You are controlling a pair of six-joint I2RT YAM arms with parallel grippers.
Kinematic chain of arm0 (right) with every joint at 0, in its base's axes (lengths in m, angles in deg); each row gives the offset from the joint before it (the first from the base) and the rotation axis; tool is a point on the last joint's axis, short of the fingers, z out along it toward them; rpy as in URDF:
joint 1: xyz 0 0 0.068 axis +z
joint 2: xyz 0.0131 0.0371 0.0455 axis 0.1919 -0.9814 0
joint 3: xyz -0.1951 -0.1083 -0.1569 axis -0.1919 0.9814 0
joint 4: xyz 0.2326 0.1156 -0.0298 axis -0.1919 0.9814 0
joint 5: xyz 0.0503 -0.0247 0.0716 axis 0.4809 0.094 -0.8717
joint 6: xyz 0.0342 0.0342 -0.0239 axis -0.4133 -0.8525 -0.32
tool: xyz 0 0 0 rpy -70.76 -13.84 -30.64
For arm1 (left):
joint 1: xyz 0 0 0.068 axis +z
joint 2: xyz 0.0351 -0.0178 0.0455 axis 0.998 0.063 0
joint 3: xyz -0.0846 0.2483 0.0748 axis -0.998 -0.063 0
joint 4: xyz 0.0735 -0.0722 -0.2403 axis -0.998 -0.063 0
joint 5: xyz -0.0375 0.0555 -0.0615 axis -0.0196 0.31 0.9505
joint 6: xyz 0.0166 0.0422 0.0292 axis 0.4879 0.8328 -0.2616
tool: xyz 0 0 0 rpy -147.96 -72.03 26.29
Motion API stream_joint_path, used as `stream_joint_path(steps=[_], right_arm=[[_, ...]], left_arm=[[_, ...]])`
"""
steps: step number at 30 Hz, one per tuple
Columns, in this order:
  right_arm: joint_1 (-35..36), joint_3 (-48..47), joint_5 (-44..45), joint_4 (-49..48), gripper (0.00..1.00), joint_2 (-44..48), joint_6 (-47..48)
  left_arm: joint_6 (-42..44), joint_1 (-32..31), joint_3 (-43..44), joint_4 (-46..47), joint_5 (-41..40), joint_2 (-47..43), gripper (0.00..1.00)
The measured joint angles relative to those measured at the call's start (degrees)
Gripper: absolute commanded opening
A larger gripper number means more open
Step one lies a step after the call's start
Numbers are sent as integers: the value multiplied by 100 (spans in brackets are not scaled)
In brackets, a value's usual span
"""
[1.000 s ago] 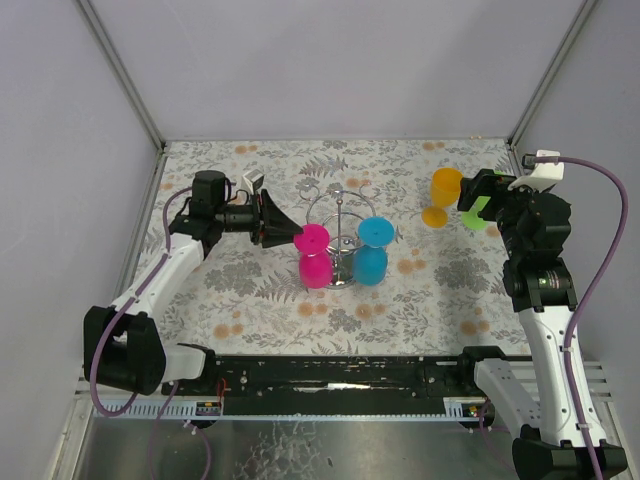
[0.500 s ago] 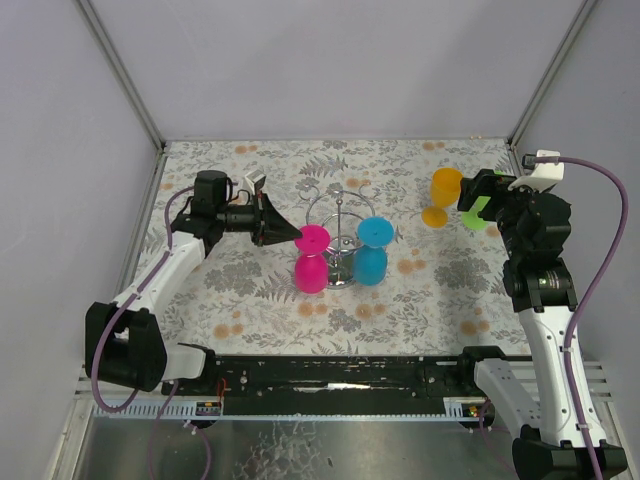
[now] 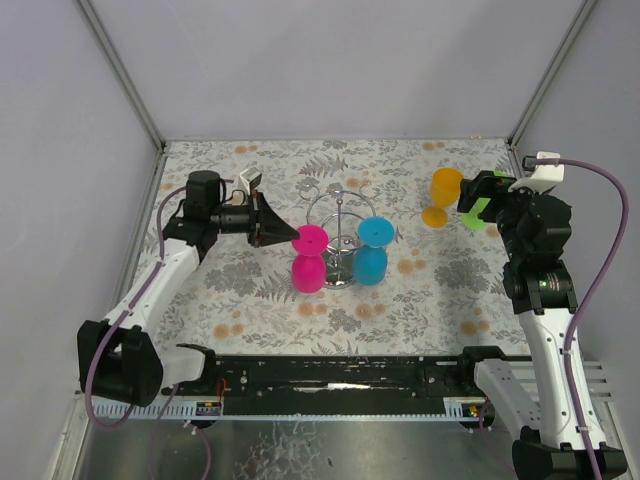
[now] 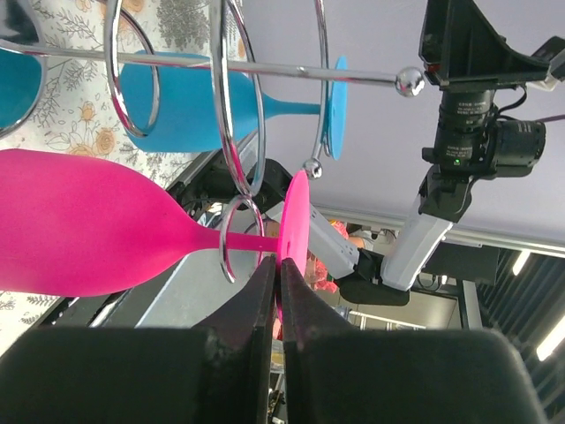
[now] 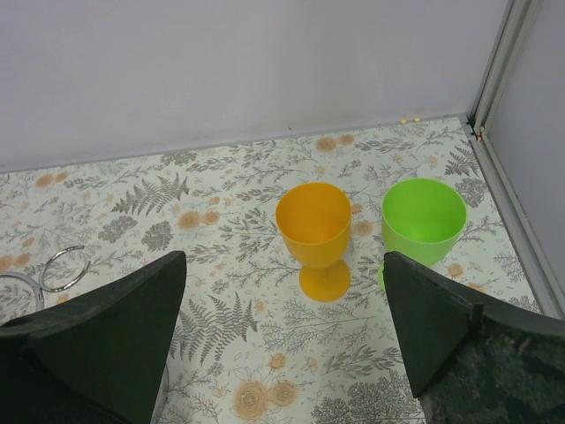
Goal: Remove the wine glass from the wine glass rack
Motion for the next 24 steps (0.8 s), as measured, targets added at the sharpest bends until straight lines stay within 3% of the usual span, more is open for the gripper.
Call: stream_joint_path(steps=[17, 24], right_arm=[[0, 0, -17, 4, 99, 2, 0], [0, 0, -81, 52, 99, 4, 2]], left_arm=[[122, 136, -212, -509, 133, -560, 0], [466, 538, -236, -942, 129, -708, 0]])
